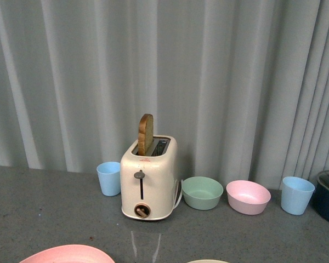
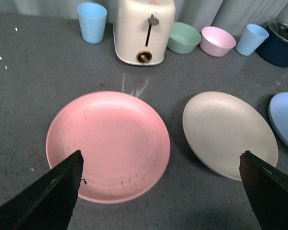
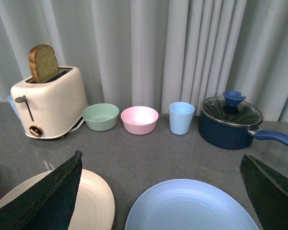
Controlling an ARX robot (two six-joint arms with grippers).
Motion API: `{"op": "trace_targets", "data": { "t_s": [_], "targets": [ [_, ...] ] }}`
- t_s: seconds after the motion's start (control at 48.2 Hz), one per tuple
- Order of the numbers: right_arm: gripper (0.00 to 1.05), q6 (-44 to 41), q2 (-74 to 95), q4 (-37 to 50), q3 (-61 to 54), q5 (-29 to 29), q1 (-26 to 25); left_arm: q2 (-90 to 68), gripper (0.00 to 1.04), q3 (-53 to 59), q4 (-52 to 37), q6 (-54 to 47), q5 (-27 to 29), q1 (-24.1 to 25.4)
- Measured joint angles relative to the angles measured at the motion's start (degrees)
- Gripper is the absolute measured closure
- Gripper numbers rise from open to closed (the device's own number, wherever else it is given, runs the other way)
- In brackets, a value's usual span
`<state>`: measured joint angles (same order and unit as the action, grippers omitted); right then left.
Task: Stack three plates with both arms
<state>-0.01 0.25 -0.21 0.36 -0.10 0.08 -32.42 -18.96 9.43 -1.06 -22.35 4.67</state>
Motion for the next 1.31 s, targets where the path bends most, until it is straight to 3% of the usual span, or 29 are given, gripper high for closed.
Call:
{"op": "trace_targets", "data": {
  "t_s": [0.124, 0.394, 0.581, 1.307],
  "targets": [
    [0.07, 0.0, 0.0, 0.0, 0.0, 0.0, 0.0, -24.4, 0.07, -12.6, -6.6, -5.2, 0.0, 0.2],
    [0.07, 0.0, 0.0, 0.0, 0.0, 0.0, 0.0, -56.0, 0.07, -37.4, 8.1, -17.8, 3.6, 1.7],
    [0.07, 0.0, 0.0, 0.0, 0.0, 0.0, 0.0, -68.8, 0.07, -49.1, 14.6, -23.0, 6.1, 3.1],
    [0.07, 0.0, 0.0, 0.0, 0.0, 0.0, 0.0, -84.5, 0.07, -53.7, 15.1, -28.9, 5.9, 7.2]
  ]
}}
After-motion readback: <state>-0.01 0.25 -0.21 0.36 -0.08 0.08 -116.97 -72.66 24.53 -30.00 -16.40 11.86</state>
